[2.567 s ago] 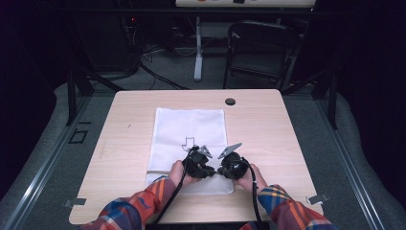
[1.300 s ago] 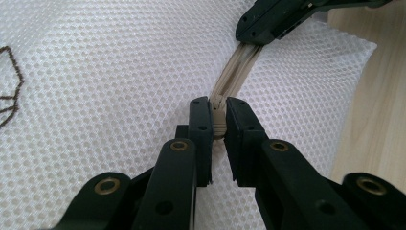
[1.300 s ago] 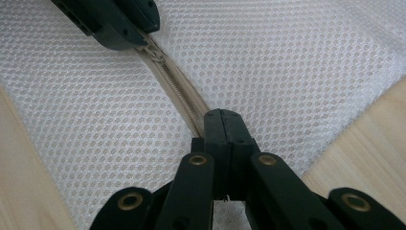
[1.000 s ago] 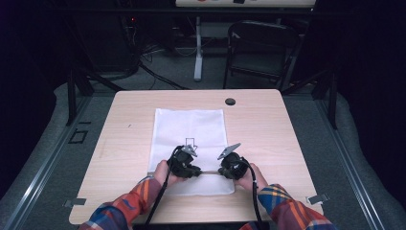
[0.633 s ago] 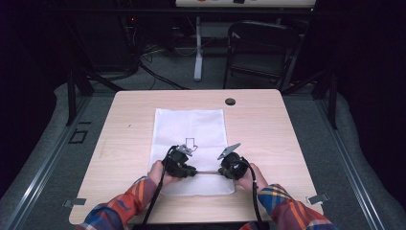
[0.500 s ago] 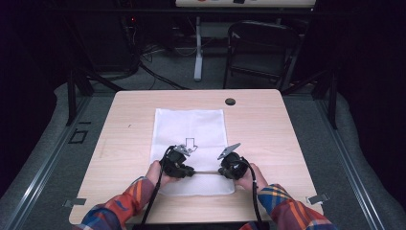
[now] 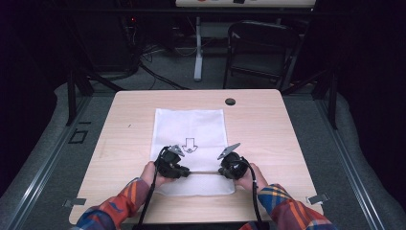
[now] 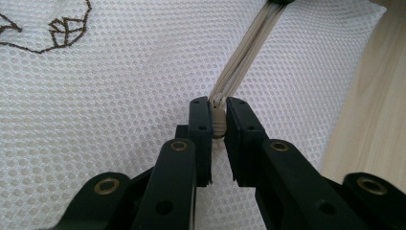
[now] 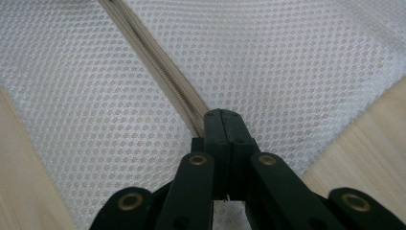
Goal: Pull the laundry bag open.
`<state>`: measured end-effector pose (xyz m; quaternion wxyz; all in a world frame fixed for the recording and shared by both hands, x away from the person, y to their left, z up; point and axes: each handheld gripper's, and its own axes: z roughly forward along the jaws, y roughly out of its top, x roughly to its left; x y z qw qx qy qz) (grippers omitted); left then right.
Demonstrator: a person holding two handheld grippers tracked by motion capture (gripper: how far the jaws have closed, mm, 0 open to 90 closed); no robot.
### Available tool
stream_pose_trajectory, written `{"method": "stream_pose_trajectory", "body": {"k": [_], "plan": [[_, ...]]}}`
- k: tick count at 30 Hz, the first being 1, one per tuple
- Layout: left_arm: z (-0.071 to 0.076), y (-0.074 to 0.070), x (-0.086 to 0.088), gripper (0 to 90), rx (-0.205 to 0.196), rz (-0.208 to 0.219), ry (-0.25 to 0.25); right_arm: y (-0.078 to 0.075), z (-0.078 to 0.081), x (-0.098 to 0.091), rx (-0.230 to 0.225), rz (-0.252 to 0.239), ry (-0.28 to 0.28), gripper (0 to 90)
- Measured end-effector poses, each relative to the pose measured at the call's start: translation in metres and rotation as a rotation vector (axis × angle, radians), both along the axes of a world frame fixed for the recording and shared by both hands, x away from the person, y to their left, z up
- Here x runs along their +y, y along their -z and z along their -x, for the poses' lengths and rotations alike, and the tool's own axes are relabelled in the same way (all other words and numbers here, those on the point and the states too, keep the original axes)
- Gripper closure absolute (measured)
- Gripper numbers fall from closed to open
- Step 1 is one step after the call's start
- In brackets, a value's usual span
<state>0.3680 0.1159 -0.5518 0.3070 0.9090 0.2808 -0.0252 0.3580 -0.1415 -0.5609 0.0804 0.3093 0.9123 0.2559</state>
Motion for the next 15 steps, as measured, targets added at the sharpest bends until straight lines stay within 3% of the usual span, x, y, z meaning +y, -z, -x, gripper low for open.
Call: {"method": "stream_pose_trajectory", "body": {"k": [15], "plan": [[0.0043,-0.0029,0.0050,81.3,-0.003,0.001,0.002,-0.0006,-0.0006,-0.0015,0.016,0.003,0.004,90.0]]}}
